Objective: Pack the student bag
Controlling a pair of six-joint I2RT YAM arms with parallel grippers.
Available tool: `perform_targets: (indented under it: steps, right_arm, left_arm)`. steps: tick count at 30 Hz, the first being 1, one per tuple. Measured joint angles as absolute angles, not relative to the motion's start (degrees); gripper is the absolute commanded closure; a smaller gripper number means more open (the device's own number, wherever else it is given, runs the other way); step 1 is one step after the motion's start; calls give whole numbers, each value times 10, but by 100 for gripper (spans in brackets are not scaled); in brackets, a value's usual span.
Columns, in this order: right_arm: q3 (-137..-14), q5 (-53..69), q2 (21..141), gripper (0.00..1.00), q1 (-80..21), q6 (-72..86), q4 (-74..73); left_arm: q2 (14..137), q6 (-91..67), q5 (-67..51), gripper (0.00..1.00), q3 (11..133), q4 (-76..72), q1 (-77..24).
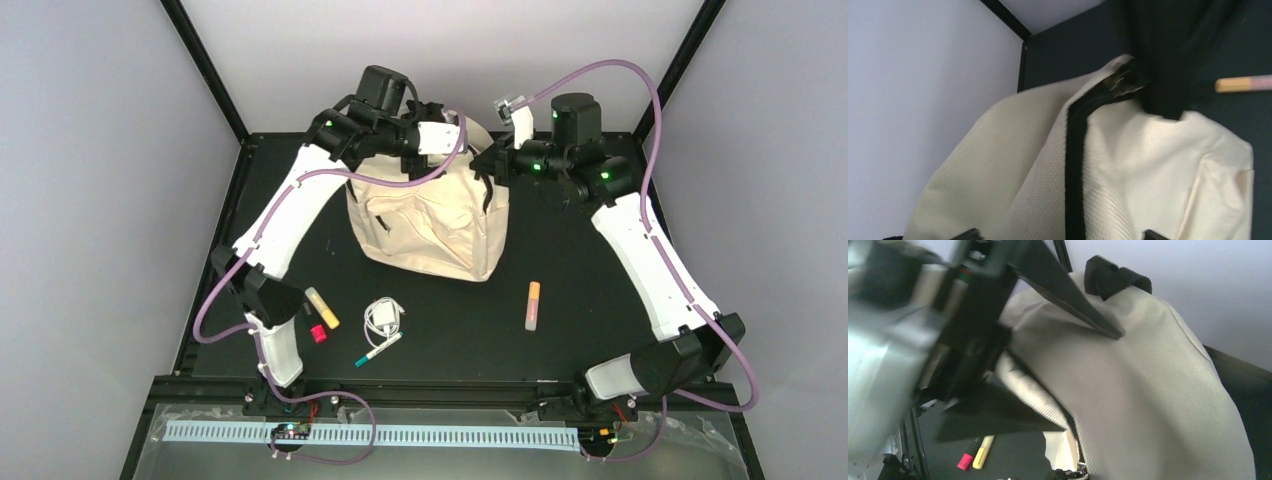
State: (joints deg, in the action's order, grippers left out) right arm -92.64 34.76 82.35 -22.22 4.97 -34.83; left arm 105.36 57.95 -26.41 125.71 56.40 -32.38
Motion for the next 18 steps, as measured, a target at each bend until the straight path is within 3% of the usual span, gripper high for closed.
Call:
perform_targets:
  steps: [2, 3, 9, 18]
  right_arm:
    - [-914, 347, 816, 99, -223, 48, -347]
    - [-905, 346, 811, 99, -223, 47, -347]
    - [-791, 319, 737, 99, -222, 56, -319]
    - [-572, 367, 653, 99, -179, 119, -130]
  left_arm:
    - [1072, 563, -254, 89, 1253, 548, -324]
    - [1075, 558, -253, 97, 1251, 543, -323]
    - [1061, 533, -285, 99, 1246, 557, -323]
    - [1048, 534, -332, 98, 1236, 605, -322]
